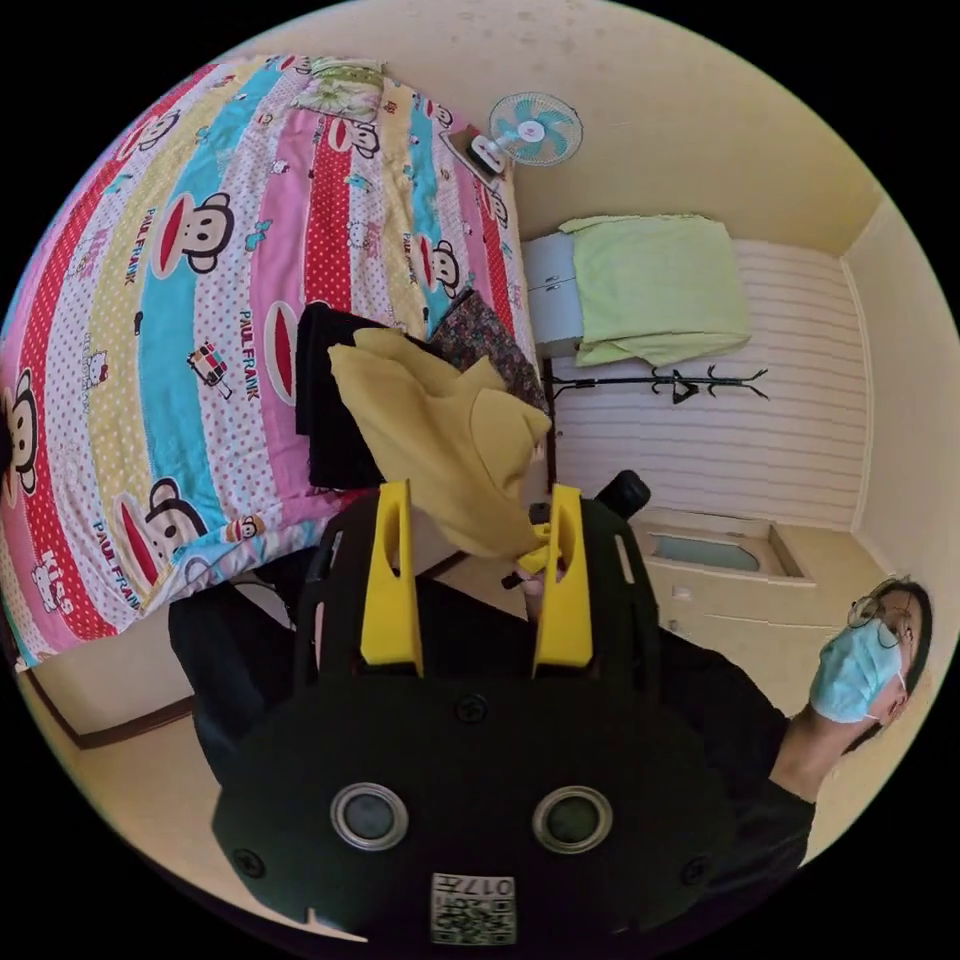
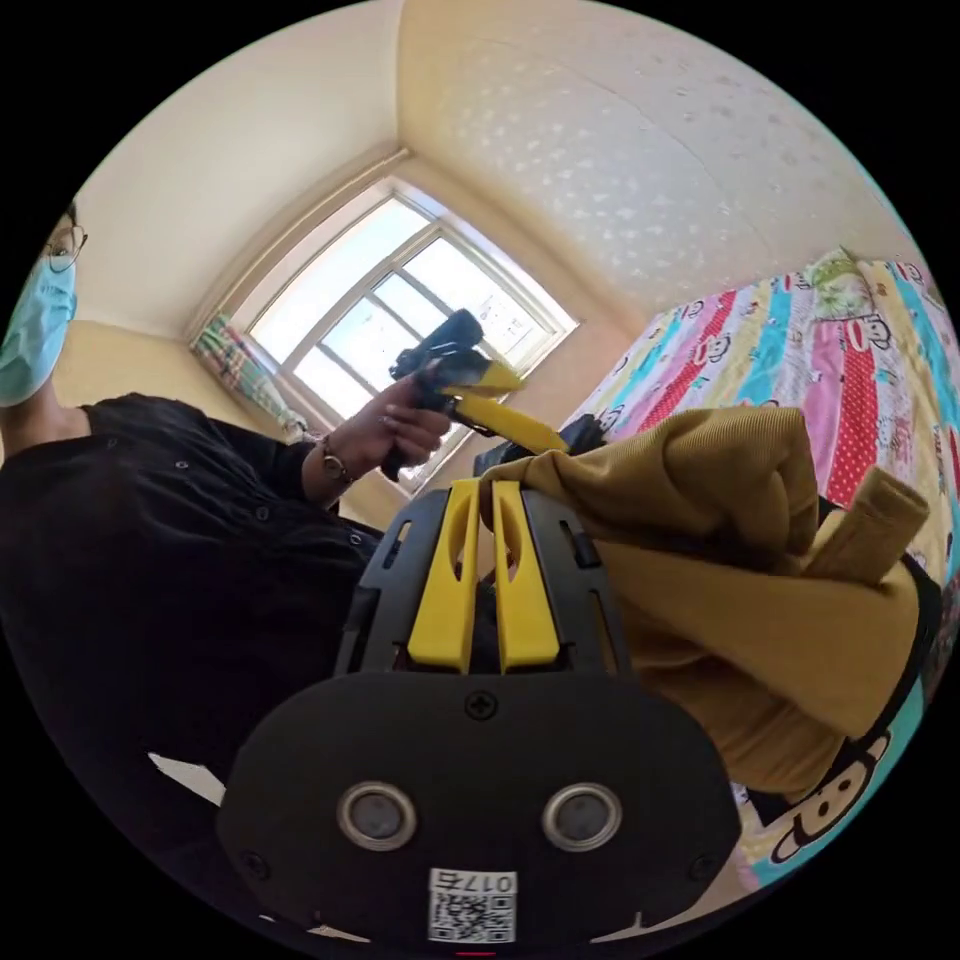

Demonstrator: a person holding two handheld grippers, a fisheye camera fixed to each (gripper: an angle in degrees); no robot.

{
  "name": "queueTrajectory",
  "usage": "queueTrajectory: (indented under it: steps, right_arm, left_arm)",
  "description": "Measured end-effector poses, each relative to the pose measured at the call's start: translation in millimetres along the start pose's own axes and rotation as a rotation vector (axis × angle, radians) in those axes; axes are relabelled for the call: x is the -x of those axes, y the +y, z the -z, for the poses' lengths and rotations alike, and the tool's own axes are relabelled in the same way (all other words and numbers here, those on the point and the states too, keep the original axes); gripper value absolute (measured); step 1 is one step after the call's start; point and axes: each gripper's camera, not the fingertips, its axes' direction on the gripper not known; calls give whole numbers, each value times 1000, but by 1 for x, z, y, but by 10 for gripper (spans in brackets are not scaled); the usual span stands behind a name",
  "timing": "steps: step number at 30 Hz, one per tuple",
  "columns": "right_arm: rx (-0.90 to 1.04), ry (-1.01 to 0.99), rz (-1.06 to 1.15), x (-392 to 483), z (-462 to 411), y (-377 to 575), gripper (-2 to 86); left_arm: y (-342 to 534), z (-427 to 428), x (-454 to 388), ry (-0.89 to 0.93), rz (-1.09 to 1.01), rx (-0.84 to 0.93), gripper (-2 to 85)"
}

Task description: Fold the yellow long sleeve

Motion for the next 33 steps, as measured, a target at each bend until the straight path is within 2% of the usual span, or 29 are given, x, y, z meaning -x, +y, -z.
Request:
queueTrajectory:
  steps: [3,5,6,7,10,11,14,16,17,19,22,24,26,29,33]
  right_arm:
    - [-19,-46,73,39,3,6,26]
    - [-34,-28,88,64,5,18,26]
    - [-36,-23,94,71,6,22,26]
    - [-47,-28,110,84,8,30,26]
    - [-164,-69,95,114,23,53,26]
    - [-217,-97,88,124,29,58,26]
    - [-275,-201,157,157,27,54,26]
    - [-225,-265,261,185,14,40,26]
    - [-166,-294,342,204,5,31,26]
    - [-76,-306,439,228,-5,20,25]
    - [-60,-244,519,255,7,14,25]
    - [-81,-166,552,263,21,15,24]
    - [-114,0,527,261,38,13,20]
    - [-163,-13,546,256,61,5,19]
    - [-279,21,533,238,69,-4,39]
  left_arm:
    - [-24,-33,72,-48,225,209,170]
    - [-14,-68,111,274,324,296,125]
    - [2,-83,136,499,442,267,91]
    - [18,-90,155,640,511,203,63]
    - [30,-84,174,906,462,142,41]
    - [28,-77,173,922,416,139,39]
    - [7,-20,137,889,-4,149,35]
    - [7,33,85,907,-417,165,34]
    - [10,47,72,918,-520,177,34]
    - [31,101,29,1006,-873,211,35]
    - [71,158,-3,1032,-1214,246,35]
    - [99,182,-13,978,-1354,240,35]
    - [129,200,-15,947,-1487,227,33]
    - [169,210,-8,982,-1626,187,29]
    - [194,207,14,1217,-1645,152,19]
